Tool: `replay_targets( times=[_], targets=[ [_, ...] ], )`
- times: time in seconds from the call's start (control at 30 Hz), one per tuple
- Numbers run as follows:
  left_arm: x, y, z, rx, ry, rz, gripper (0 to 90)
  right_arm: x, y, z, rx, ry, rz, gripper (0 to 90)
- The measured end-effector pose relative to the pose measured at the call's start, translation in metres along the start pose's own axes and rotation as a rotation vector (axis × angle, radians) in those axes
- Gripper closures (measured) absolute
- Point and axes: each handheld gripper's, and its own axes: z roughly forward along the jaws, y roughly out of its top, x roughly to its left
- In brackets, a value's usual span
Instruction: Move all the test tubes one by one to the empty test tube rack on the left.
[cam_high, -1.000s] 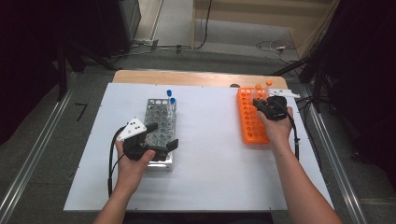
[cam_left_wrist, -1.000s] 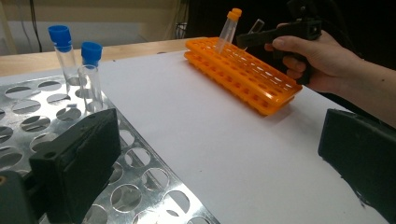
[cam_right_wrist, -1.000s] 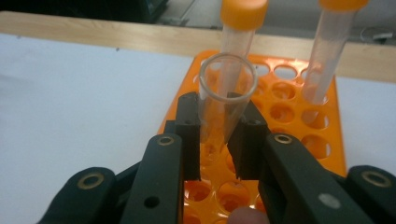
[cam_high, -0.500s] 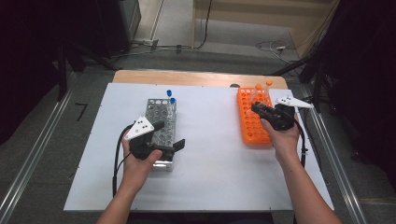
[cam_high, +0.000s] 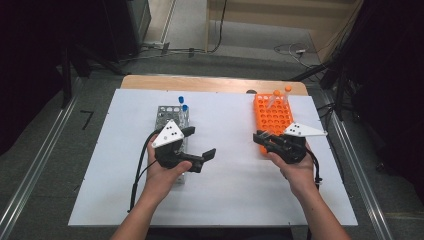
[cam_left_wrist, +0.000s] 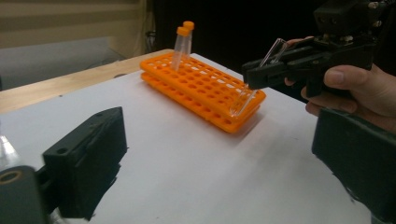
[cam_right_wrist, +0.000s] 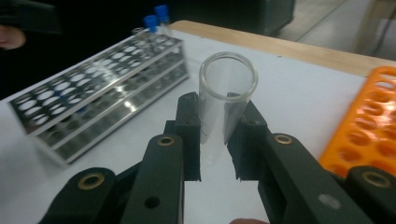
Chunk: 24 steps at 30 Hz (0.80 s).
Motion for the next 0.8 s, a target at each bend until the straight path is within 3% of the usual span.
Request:
replay_targets(
  times=[0.2, 0.47, 0.8],
  targets=[
    [-0.010, -0.005, 0.010, 0.030, -0.028, 0.032, 18.2, 0.019, -0.010, 0.006, 0.028, 0.076, -0.039, 73.5],
    [-0.021, -0.009, 0.016, 0.054, -0.110, 0.082, 36.7, 0.044, -0.019, 0.019, 0.075, 0.144, -0.094, 73.6],
    [-0.029, -0.011, 0.024, 0.065, -0.192, 0.098, 53.3, 0.069, -0.020, 0.030, 0.106, 0.206, -0.150, 73.6]
  ],
)
